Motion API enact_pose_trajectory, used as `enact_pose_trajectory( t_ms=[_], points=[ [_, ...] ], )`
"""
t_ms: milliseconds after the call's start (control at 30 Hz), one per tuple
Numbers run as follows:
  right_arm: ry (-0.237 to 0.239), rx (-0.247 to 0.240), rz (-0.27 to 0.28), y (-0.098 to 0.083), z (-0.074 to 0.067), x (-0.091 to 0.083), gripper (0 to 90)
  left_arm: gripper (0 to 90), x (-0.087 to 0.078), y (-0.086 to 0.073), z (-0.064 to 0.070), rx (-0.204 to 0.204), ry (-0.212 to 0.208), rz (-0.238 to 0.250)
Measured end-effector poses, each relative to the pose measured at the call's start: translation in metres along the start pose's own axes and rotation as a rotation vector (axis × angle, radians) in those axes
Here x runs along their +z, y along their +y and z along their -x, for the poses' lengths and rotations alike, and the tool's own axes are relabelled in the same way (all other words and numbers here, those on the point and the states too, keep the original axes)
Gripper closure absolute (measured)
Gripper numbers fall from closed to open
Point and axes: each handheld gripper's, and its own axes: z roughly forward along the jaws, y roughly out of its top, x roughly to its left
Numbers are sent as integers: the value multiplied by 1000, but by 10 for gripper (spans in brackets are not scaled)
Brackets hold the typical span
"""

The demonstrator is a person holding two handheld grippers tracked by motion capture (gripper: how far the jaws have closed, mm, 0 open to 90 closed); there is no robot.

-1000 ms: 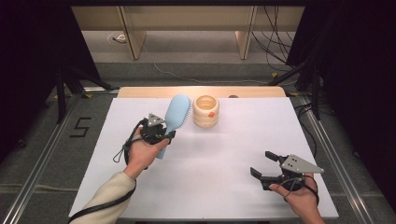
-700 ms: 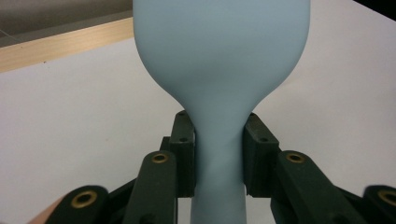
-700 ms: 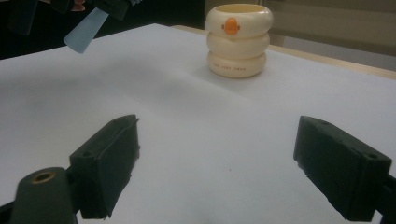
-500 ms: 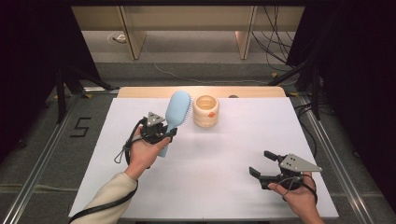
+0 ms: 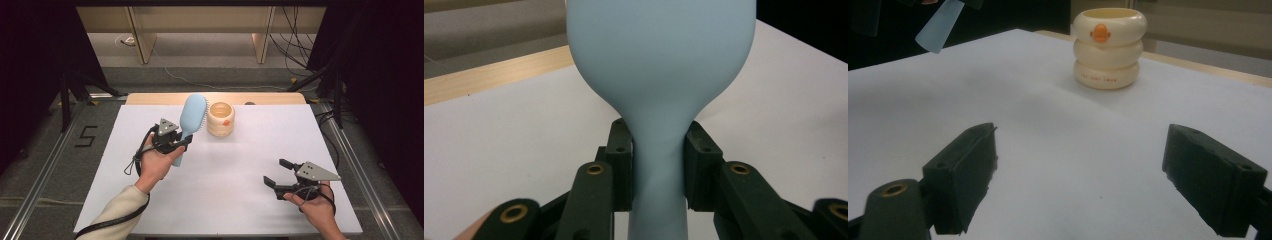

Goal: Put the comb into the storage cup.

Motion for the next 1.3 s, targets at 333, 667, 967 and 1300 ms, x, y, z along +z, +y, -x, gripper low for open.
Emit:
enact_pose_trajectory(
  t_ms=[333, 667, 967, 1300],
  points=[
    [-2, 18, 30, 9, 4, 5, 152, 692, -5, 6, 8, 17, -16, 36],
    [22, 4, 38, 27, 0, 26, 140, 692, -8, 8, 13, 30, -22, 56],
    [61, -11, 60, 45, -8, 47, 123, 692, -4, 7, 18, 57, -29, 84],
    [108, -21, 89, 67, -19, 70, 103, 692, 4, 0, 27, 110, -27, 111]
  ],
)
